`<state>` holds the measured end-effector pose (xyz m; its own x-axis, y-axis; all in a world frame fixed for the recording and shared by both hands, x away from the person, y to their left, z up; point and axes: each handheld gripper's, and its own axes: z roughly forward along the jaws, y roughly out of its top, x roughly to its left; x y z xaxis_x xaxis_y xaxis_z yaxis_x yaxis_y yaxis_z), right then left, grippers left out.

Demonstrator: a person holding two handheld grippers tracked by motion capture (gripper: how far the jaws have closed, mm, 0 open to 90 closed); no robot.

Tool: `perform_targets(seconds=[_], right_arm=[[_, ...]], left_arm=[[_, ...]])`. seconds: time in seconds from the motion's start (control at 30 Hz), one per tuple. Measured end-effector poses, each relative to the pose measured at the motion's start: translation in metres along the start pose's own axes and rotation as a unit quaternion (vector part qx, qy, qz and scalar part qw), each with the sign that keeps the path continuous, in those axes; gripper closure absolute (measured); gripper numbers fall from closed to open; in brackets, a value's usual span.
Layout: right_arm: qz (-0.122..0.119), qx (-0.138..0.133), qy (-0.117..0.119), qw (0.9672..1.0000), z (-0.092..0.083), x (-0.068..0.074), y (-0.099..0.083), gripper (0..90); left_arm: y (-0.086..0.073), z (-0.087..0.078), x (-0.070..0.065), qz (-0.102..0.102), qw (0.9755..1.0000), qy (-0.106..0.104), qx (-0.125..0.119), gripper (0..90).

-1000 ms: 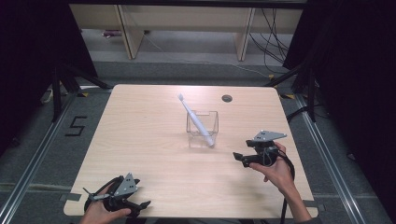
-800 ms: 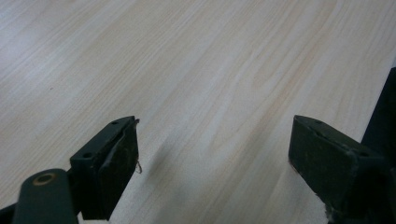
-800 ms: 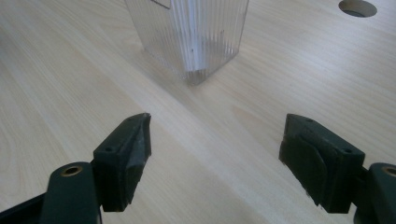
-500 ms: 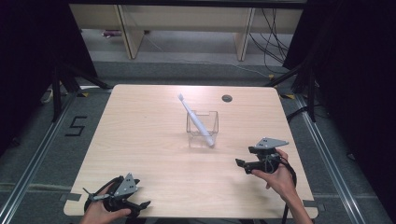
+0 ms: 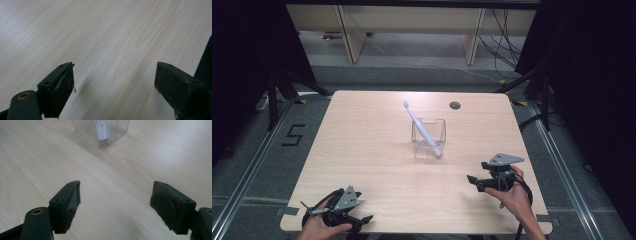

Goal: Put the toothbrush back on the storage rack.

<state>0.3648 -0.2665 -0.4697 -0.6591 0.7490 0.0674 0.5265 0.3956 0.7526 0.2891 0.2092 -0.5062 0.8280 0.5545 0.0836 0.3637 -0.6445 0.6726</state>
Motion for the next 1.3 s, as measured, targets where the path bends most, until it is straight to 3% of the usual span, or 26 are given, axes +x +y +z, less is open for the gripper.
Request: perform_targets(seconds=[0.2, 0.3, 0.37, 0.57, 0.77, 0.8, 0.87, 0.9, 0.97, 1.03, 1.07, 1.1, 1.2, 1.23, 1.3], right_arm=[[-0.011, 0.007, -0.003, 0.9999, 0.0, 0.0, -0.007, 24.5], [0.001, 0.014, 0.0, 0.9999, -0.003, 0.003, -0.01, 24.2], [-0.007, 0.008, -0.002, 0.9999, -0.002, 0.002, -0.011, 24.1], [0.001, 0.012, -0.005, 0.9999, -0.005, 0.005, -0.015, 23.1], [-0.008, 0.01, -0.006, 0.9999, -0.007, 0.007, -0.02, 20.4], [0.003, 0.015, -0.003, 0.9999, -0.007, 0.009, -0.021, 19.6], [-0.02, 0.009, -0.004, 0.9997, -0.008, 0.007, -0.022, 19.4], [-0.001, 0.02, 0.002, 0.9998, -0.009, 0.009, -0.023, 19.2], [-0.014, 0.015, -0.007, 0.9998, -0.01, 0.009, -0.026, 17.9], [-0.002, 0.018, -0.001, 0.9998, -0.01, 0.011, -0.027, 17.8], [-0.014, 0.014, -0.005, 0.9998, -0.011, 0.01, -0.028, 17.6], [-0.002, 0.016, -0.001, 0.9999, -0.011, 0.012, -0.029, 17.4], [-0.021, 0.013, -0.003, 0.9997, -0.012, 0.011, -0.03, 17.2], [-0.011, 0.021, -0.004, 0.9997, -0.015, 0.013, -0.031, 17.1], [-0.015, 0.018, -0.004, 0.9997, -0.015, 0.013, -0.032, 17.0]], left_arm=[[0.0, 0.0, -0.001, 0.0, 1.0, 0.0, 0.0, 15.6], [0.0, 0.0, 0.0, 0.001, 1.0, -0.002, 0.004, 15.6], [0.0, 0.0, 0.0, 0.0, 1.0, -0.002, 0.0, 15.6], [0.0, 0.0, -0.001, 0.0, 1.0, 0.0, 0.0, 15.6], [0.0, 0.0, -0.001, 0.0, 1.0, -0.001, 0.002, 15.6], [0.0, 0.001, -0.001, 0.0, 1.0, -0.001, 0.002, 15.6], [0.0, 0.001, 0.0, 0.0, 1.0, -0.001, 0.002, 15.6], [0.0, 0.001, 0.0, 0.0, 1.0, -0.001, 0.002, 15.6], [0.0, 0.001, 0.0, 0.0, 1.0, -0.001, 0.002, 15.6], [0.0, 0.001, 0.0, 0.0, 1.0, -0.001, 0.002, 15.6], [0.0, 0.001, 0.0, 0.0, 1.0, -0.001, 0.002, 15.6], [0.0, 0.001, 0.0, 0.0, 1.0, -0.001, 0.002, 15.6], [0.0, 0.001, 0.0, 0.0, 1.0, -0.001, 0.002, 15.6], [0.0, 0.001, 0.0, 0.0, 1.0, -0.001, 0.003, 15.6], [0.0, 0.001, 0.0, 0.0, 1.0, -0.001, 0.003, 15.6]])
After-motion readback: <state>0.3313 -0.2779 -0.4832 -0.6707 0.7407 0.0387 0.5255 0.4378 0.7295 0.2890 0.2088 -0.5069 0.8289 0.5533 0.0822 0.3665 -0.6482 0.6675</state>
